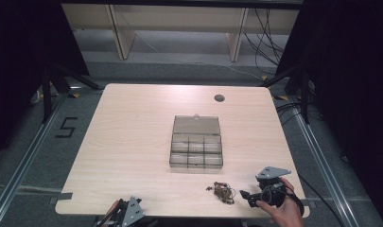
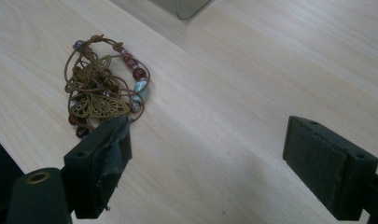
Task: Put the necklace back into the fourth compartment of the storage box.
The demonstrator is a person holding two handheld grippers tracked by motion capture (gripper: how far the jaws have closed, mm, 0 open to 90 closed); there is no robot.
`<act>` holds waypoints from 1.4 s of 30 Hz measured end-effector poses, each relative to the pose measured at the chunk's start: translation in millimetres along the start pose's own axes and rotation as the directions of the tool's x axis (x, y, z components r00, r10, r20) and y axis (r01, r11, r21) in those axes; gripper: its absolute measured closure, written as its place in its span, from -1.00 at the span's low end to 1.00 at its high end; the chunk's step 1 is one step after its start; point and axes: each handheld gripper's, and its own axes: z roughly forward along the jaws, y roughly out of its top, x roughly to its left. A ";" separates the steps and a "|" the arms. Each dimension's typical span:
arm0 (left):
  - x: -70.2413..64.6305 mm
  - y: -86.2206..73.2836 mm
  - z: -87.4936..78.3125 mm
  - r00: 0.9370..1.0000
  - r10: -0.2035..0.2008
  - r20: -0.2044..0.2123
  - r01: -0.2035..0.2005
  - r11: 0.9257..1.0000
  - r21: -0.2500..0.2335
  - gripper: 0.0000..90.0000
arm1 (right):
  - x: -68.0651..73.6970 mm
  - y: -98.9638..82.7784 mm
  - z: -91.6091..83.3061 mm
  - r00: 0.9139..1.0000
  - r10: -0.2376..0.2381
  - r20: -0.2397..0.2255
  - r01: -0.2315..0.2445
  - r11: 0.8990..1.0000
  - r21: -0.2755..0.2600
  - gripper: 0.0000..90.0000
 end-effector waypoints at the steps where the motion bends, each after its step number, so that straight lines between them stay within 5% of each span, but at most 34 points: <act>1: 0.0 0.0 0.0 1.000 0.000 0.000 0.000 1.000 0.000 -0.65 | 0.0 0.0 0.0 1.000 0.000 0.000 0.000 1.000 0.000 -0.64; 10: -2.9 -0.1 -0.4 1.000 -0.020 0.003 0.021 1.000 -0.022 -0.65 | 9.2 5.8 -2.7 0.998 -0.036 -0.043 0.037 0.998 0.041 -0.57; 13: -1.3 -0.1 -1.0 1.000 0.003 0.001 -0.003 1.000 -0.006 -0.65 | 10.6 7.0 -2.9 0.997 -0.058 -0.049 0.061 0.997 0.052 -0.57; 15: -2.9 -0.5 0.2 1.000 -0.021 0.005 0.021 1.000 -0.014 -0.65 | 13.7 7.8 -2.8 0.997 -0.063 -0.049 0.066 0.996 0.064 -0.57; 21: -1.6 0.5 -0.3 1.000 0.004 0.002 -0.004 1.000 -0.007 -0.65 | 20.4 13.4 -5.1 0.993 -0.095 -0.076 0.102 0.991 0.091 -0.61; 28: -3.1 -0.3 0.4 1.000 -0.020 0.006 0.020 1.000 -0.011 -0.65 | 30.9 25.2 -5.9 0.984 -0.145 -0.103 0.160 0.976 0.146 -0.61; 32: -1.2 0.6 0.2 1.000 -0.001 0.006 0.001 1.000 -0.018 -0.65 | 35.9 29.9 -5.7 0.982 -0.152 -0.110 0.169 0.971 0.167 -0.60; 33: -1.3 0.7 -0.6 1.000 0.005 -0.006 -0.005 1.000 -0.005 -0.65 | 40.0 31.4 -4.4 0.988 -0.119 -0.099 0.135 0.975 0.178 -0.61; 34: -1.6 0.6 -1.4 1.000 0.000 0.003 0.000 1.000 0.005 -0.65 | 40.0 36.2 -3.2 0.978 -0.166 -0.125 0.188 0.965 0.183 -0.61; 39: -2.4 0.6 -1.6 1.000 -0.008 0.003 0.008 1.000 0.002 -0.65 | 45.2 43.8 0.7 0.970 -0.205 -0.133 0.228 0.955 0.188 -0.61; 41: -3.0 0.0 -0.5 1.000 -0.019 0.005 0.019 1.000 -0.008 -0.65 | 51.1 45.6 2.7 0.976 -0.173 -0.130 0.197 0.957 0.211 -0.60; 42: -2.7 0.7 -0.1 1.000 -0.010 0.007 0.010 1.000 -0.015 -0.65 | 49.8 49.2 4.1 0.963 -0.221 -0.154 0.249 0.947 0.202 -0.60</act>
